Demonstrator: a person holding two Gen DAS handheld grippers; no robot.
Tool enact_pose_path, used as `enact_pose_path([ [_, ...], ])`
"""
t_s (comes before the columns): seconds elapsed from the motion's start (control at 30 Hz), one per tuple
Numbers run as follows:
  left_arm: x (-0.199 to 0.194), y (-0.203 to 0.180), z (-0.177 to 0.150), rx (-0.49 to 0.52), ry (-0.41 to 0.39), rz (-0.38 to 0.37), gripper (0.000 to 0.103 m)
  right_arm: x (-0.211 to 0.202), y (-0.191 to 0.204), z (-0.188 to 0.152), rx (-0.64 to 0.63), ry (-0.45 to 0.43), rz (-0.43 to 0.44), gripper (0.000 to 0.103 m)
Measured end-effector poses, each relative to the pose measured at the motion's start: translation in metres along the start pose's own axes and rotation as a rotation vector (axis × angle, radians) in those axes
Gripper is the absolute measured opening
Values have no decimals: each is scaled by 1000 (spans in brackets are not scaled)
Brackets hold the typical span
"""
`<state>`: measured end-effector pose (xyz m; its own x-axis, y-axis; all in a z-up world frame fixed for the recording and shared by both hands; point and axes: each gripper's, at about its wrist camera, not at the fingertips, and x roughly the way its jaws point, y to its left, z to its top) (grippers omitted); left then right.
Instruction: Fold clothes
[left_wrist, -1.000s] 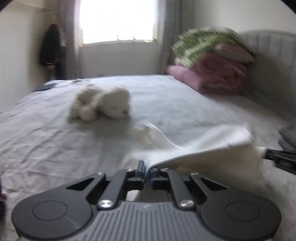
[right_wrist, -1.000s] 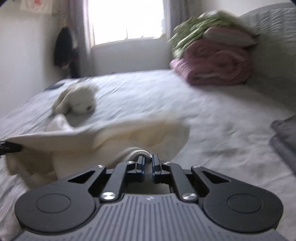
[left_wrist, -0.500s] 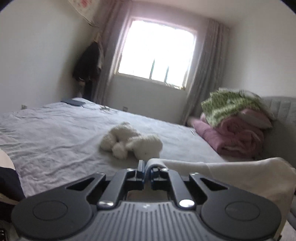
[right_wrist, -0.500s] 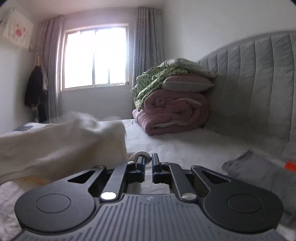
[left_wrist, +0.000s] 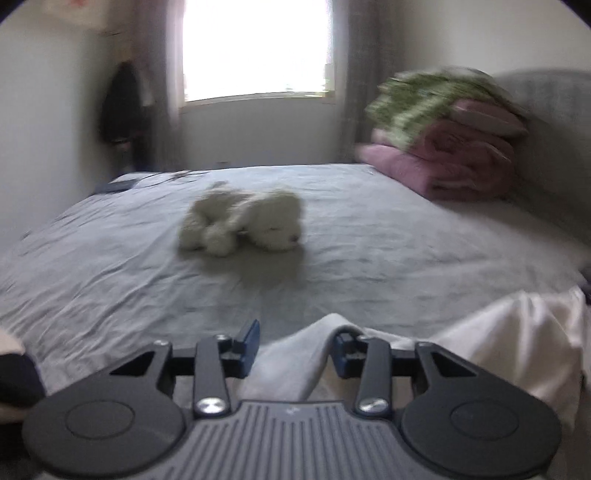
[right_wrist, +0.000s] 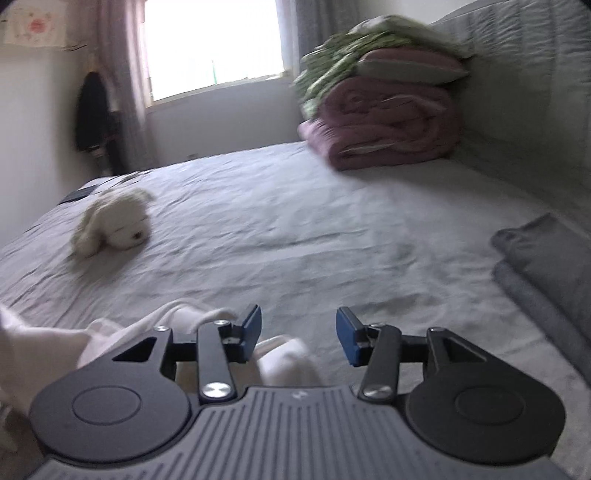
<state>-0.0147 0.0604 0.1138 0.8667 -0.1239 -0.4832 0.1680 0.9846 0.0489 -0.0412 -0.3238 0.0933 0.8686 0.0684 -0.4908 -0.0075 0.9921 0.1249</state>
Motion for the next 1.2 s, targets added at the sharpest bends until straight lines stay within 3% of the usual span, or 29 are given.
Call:
enact_pose_path([
  [0.07, -3, -8, -6, 59, 7, -42, 50, -1, 6, 0, -51, 16, 24, 49],
  [0.13, -6, -15, -12, 132, 5, -45, 62, -5, 11, -2, -115, 19, 19, 49],
  [0.2, -7, -17, -16, 171, 7, -53, 63, -8, 13, -4, -170, 27, 29, 49],
  [0.37, -8, -19, -20, 215, 18, -84, 62, -15, 23, -12, -244, 42, 173, 49],
  [0.4, -8, -19, -20, 215, 19, -91, 52, -17, 30, -14, -284, 22, 194, 49],
  [0.43, -7, -20, -20, 211, 25, -96, 31, -19, 36, -15, -309, 0, 197, 43],
  [0.47, -6, -20, -19, 207, 32, -100, 22, -21, 42, -15, -332, -21, 198, 36],
  [0.5, -6, -21, -19, 202, 39, -104, 11, -21, 45, -15, -336, -33, 199, 12],
  [0.53, -5, -22, -19, 198, 46, -108, 5, -22, 48, -15, -337, -44, 199, 4],
  [0.67, -7, -20, -15, 176, 35, -113, 2, -27, 46, -13, -320, -116, 163, 1],
  [0.87, -24, 17, 0, 24, -49, -77, 2, -36, 36, -6, -242, -227, 54, 0],
  [0.97, -27, 41, 0, -64, -64, -58, 2, -36, 29, -5, -178, -239, 30, 0],
  [1.1, -31, 57, -3, -104, -68, -28, 2, -31, 38, -15, -239, -190, 37, 0],
  [1.2, -41, 67, -2, -141, -102, -33, 2, -39, 43, -16, -249, -207, 48, 0],
])
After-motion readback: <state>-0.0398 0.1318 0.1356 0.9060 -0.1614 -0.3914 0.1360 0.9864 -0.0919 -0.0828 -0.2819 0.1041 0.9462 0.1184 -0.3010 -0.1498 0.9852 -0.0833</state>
